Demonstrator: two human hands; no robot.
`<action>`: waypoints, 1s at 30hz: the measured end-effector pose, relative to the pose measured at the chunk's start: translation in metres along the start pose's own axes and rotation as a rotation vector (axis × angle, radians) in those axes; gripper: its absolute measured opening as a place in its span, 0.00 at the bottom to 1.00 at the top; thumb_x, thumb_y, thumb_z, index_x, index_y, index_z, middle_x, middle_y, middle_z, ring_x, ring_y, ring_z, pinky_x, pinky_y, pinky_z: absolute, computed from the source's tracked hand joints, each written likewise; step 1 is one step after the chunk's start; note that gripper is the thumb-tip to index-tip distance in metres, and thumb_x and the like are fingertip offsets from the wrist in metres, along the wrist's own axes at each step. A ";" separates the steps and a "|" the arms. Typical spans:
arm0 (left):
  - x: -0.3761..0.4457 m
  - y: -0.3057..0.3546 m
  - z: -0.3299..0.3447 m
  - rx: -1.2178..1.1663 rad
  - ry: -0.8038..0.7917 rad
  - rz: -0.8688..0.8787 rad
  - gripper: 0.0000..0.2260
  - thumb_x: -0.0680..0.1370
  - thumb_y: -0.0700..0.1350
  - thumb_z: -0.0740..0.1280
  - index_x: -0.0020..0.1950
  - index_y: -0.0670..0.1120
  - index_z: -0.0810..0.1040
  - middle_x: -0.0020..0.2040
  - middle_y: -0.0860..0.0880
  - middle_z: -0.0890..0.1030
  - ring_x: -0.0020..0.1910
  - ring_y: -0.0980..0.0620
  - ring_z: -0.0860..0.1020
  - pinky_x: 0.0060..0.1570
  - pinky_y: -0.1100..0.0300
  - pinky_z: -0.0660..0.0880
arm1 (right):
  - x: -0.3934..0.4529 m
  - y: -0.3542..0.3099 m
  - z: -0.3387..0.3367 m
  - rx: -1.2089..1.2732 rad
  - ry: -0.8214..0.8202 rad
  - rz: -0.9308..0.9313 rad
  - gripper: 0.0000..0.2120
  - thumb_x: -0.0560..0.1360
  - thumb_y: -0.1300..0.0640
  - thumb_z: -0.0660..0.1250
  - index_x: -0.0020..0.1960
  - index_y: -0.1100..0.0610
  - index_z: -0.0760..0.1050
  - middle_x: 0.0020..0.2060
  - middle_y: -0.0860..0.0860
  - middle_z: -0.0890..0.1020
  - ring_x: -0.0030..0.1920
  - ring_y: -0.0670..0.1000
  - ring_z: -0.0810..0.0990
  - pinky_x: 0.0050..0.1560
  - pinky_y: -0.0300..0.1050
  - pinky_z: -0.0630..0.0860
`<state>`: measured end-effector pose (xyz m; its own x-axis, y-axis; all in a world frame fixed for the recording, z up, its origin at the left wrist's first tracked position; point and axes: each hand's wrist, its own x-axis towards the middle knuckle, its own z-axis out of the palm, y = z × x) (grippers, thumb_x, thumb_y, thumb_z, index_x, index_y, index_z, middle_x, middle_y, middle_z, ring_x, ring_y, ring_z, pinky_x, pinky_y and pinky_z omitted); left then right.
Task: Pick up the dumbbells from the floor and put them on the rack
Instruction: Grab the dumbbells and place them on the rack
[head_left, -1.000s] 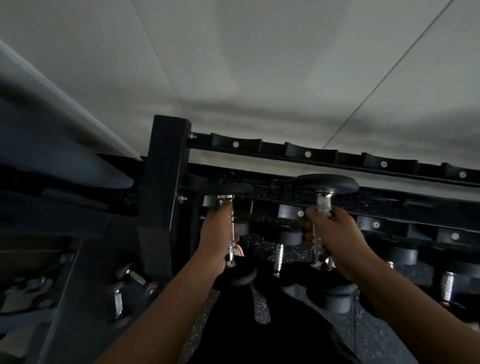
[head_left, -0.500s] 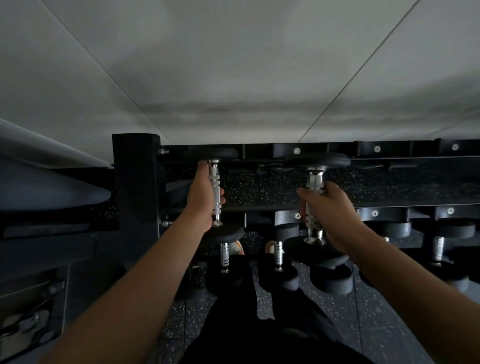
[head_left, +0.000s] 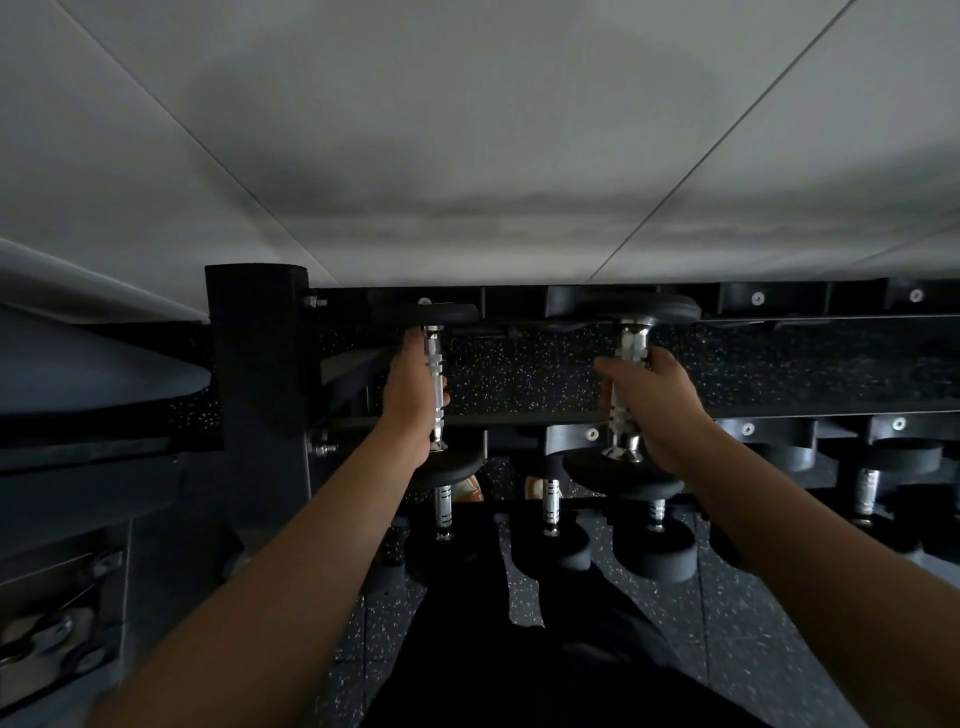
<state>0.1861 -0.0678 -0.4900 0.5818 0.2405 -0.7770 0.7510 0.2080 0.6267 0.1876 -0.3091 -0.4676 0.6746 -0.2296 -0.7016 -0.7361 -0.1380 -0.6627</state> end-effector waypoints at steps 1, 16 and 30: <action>0.000 -0.001 -0.001 0.007 0.004 -0.008 0.22 0.78 0.67 0.54 0.52 0.51 0.77 0.48 0.46 0.76 0.46 0.49 0.75 0.48 0.53 0.73 | 0.003 0.000 0.000 0.003 0.006 0.003 0.13 0.71 0.51 0.72 0.52 0.56 0.75 0.34 0.53 0.80 0.31 0.50 0.78 0.26 0.43 0.73; -0.009 -0.021 -0.012 0.470 0.080 0.283 0.13 0.80 0.37 0.59 0.64 0.43 0.68 0.49 0.43 0.78 0.37 0.52 0.75 0.32 0.60 0.69 | 0.028 0.019 0.017 -0.213 0.060 -0.071 0.18 0.75 0.51 0.68 0.64 0.54 0.72 0.45 0.49 0.81 0.42 0.50 0.81 0.36 0.44 0.74; -0.041 -0.033 -0.022 0.456 0.043 0.416 0.26 0.78 0.37 0.60 0.76 0.45 0.62 0.68 0.39 0.73 0.56 0.43 0.79 0.46 0.57 0.77 | -0.012 0.007 0.005 -0.489 0.143 -0.294 0.21 0.80 0.51 0.64 0.72 0.55 0.71 0.66 0.54 0.79 0.50 0.49 0.80 0.44 0.40 0.71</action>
<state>0.1304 -0.0636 -0.4772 0.8488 0.2546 -0.4634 0.5269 -0.3353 0.7810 0.1750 -0.3029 -0.4650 0.8651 -0.2375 -0.4418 -0.4823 -0.6358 -0.6026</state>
